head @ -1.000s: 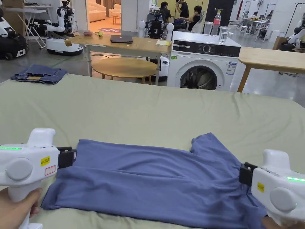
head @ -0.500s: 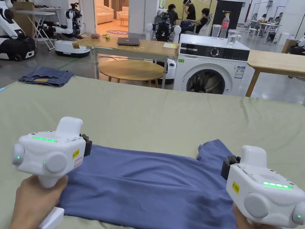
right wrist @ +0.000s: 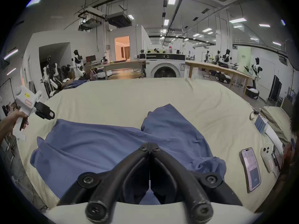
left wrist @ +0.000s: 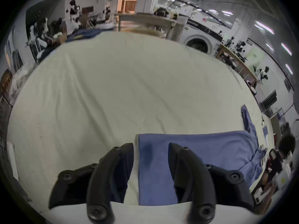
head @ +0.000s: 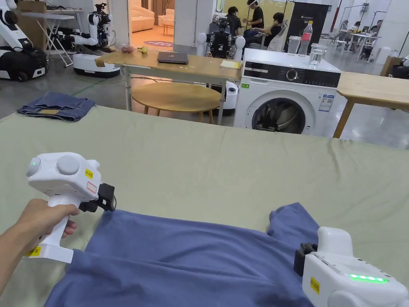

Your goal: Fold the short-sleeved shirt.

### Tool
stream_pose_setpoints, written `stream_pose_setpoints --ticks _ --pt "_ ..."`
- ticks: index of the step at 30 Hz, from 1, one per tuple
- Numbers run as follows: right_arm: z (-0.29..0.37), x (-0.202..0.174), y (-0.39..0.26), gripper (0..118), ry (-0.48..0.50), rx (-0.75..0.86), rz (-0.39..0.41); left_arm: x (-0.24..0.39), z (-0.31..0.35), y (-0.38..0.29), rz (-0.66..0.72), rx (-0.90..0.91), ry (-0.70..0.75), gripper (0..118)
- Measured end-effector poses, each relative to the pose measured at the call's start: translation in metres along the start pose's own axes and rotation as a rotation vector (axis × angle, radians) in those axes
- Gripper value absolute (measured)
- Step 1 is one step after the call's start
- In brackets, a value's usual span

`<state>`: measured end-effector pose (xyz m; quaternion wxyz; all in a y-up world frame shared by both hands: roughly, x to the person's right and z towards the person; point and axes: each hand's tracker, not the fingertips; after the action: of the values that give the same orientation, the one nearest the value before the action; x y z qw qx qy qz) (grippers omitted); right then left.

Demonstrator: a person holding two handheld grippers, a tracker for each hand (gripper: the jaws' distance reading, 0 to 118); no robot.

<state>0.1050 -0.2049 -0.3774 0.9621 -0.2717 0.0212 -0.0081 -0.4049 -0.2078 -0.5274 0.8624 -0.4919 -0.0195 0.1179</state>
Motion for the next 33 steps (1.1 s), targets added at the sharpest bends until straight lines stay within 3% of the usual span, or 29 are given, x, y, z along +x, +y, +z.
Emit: stream_pose_setpoints --ticks 2,8,11,14,23,25,27,28,33 --pt "-0.005 0.003 0.0 0 -0.005 -0.014 0.001 0.001 -0.015 0.005 0.005 -0.036 0.026 58" --pt "-0.018 0.013 -0.007 0 -0.025 -0.06 0.007 0.013 -0.051 0.001 -0.065 -0.104 0.147 56" --pt "-0.024 0.016 -0.01 0 -0.028 -0.09 -0.004 0.03 -0.05 -0.007 -0.123 -0.04 0.227 39" --pt "-0.029 0.02 -0.012 0 -0.025 -0.11 -0.015 0.038 -0.048 -0.01 -0.146 -0.02 0.211 2" --pt "-0.054 0.053 0.042 1 -0.035 -0.209 -0.031 0.026 -0.007 -0.014 -0.159 0.08 0.111 0" --pt "-0.074 0.064 0.064 16 -0.021 -0.27 -0.029 0.022 -0.003 -0.013 -0.165 0.11 0.097 0" --pt "-0.1 0.076 0.082 47 -0.007 -0.334 -0.036 0.021 0.004 -0.013 -0.171 0.121 0.086 0" --pt "-0.114 0.08 0.089 57 -0.029 -0.346 -0.032 0.021 0.006 -0.014 -0.168 0.129 0.085 0" --pt "-0.182 0.095 0.106 60 -0.048 -0.493 0.012 0.021 0.012 -0.017 -0.168 0.14 0.08 0"
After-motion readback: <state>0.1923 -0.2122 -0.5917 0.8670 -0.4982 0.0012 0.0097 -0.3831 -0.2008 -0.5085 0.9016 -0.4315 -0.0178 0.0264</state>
